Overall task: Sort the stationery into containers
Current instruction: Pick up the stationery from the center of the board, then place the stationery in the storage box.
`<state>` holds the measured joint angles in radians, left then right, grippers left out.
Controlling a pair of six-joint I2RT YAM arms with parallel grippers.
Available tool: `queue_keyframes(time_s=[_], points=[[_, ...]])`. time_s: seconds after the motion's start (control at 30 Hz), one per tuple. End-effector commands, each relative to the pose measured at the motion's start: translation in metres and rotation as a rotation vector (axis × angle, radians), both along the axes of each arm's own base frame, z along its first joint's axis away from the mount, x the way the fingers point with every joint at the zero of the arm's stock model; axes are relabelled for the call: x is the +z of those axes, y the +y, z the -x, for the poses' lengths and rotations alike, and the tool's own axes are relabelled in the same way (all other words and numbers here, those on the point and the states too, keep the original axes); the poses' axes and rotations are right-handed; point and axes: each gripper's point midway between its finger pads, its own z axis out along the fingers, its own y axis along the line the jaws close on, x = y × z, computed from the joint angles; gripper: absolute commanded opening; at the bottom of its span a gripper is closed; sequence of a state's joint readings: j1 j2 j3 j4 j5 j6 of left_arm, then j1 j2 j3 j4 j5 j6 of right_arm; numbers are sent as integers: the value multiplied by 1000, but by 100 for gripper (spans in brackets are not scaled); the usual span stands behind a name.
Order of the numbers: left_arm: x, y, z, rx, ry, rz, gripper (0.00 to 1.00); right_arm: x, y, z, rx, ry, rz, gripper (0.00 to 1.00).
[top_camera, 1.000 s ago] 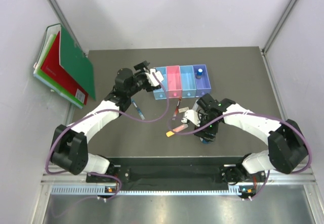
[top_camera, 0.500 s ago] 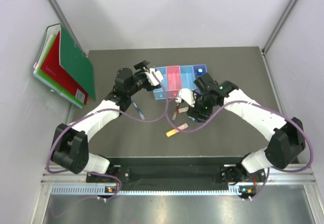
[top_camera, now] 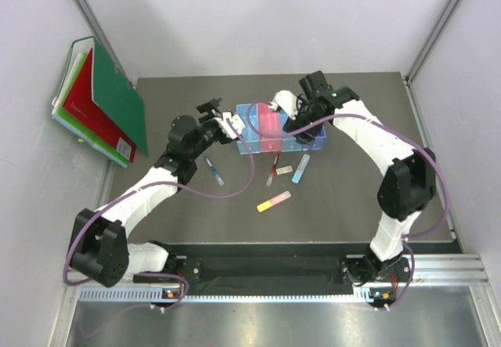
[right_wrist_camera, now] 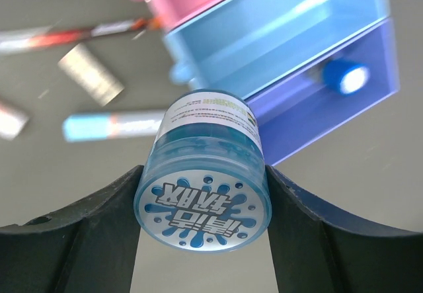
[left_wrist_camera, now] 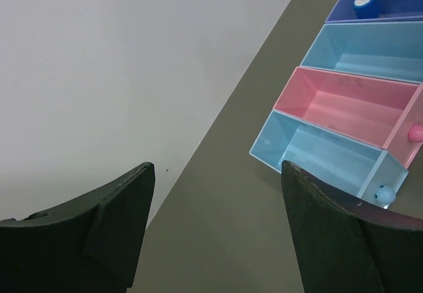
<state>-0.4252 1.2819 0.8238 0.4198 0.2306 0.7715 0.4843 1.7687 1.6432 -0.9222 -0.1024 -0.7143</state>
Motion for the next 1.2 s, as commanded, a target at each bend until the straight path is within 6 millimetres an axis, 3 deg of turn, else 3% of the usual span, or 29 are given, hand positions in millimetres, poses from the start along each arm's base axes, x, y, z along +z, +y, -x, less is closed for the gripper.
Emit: queue_keyframes(time_s=[0.0, 0.2, 0.53, 0.7, 0.87, 1.17], points=[[25, 14, 11, 35, -89, 21, 82, 47, 15, -63, -40, -185, -84, 1], [29, 21, 14, 62, -91, 28, 81, 55, 25, -105, -67, -256, -100, 0], [31, 26, 13, 90, -96, 31, 81, 32, 41, -148, -98, -301, -142, 0], [31, 27, 11, 99, -93, 31, 81, 16, 42, -161, -117, -299, -154, 0], [30, 26, 6, 107, -89, 25, 81, 14, 45, -172, -123, -321, -171, 0], [29, 26, -3, 116, -90, 21, 81, -4, 46, -175, -126, -289, -171, 0]])
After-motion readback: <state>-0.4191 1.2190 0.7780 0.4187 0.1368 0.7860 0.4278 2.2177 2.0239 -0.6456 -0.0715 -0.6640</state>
